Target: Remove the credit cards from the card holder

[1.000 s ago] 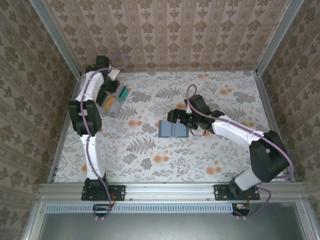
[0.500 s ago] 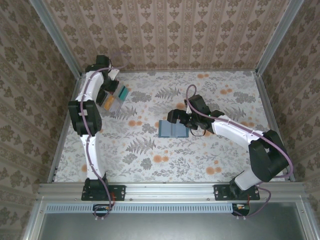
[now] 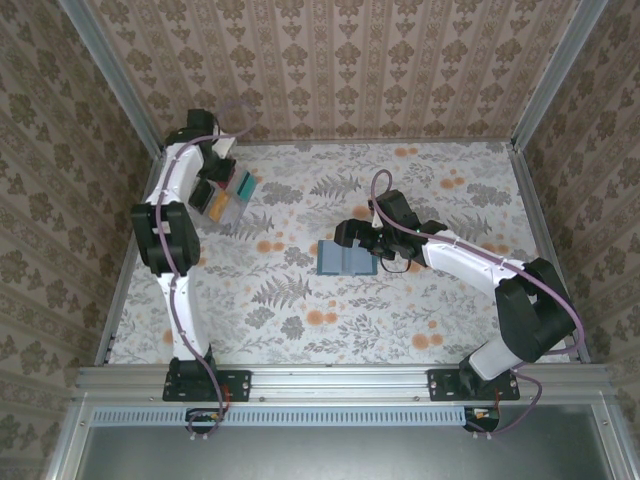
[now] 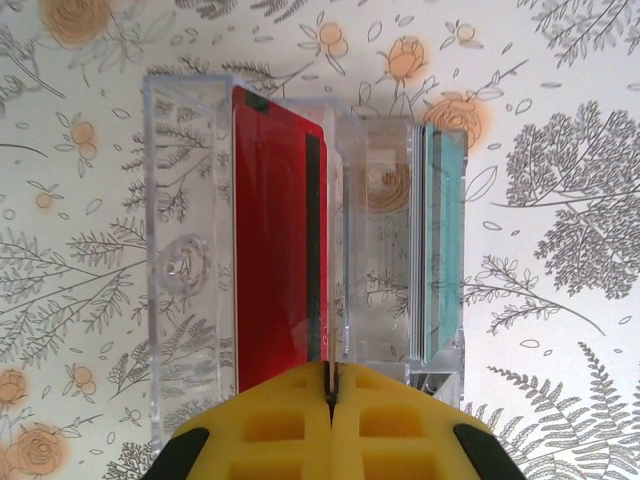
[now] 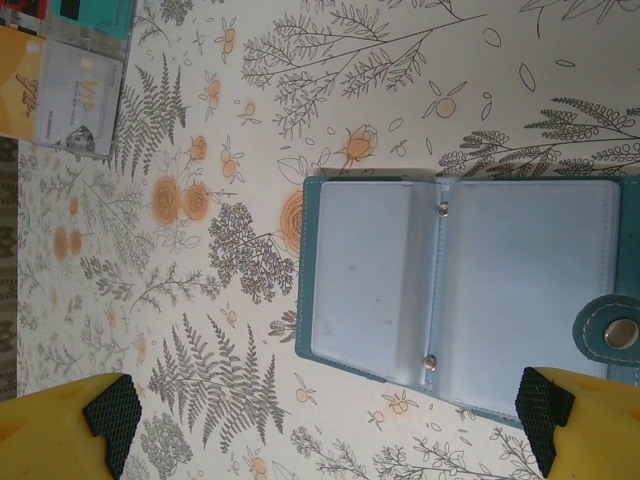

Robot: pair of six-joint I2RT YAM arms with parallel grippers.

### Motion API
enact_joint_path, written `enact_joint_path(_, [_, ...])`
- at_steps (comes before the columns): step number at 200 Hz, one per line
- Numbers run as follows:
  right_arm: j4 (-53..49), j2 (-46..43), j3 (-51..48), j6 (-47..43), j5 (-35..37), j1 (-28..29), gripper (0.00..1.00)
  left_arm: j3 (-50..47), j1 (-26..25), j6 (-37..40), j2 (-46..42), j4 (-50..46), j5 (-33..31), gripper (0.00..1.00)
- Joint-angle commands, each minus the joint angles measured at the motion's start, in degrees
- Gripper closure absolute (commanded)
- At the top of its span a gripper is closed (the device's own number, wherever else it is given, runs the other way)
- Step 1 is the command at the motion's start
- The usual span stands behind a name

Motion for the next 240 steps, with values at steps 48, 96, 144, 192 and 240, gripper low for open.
enact_joint_path(48, [-0.3,0.4,1.1,0.6,0.8,0.4,0.00,1.1,0.7,-1.8,1.0,-2.1,-2.1,0.96])
enact_joint_path(96, [-0.4,0.4,1.1,0.7,0.9,0.4,0.00,4.6,0.9,-1.7,3.9,-5.2,-2.2,0.91])
enact_joint_path(144, [0.0,0.6,1.0,1.0,0.6,0.4,0.00,6.7,0.9,-1.6,2.9,-5.6,-0.8,0.75])
enact_joint_path(192, [-0.1,0.4,1.2,0.6,1.2,0.9,0.01,6.2,1.0,-6.3,-3.3,-4.8,2.3,0.62])
enact_joint_path(240, [-10.6,4.9,8.9,-4.0,9.6,6.3,0.03,-10.1,0.5,-19.2,-19.1,6.7,11.3,0.40])
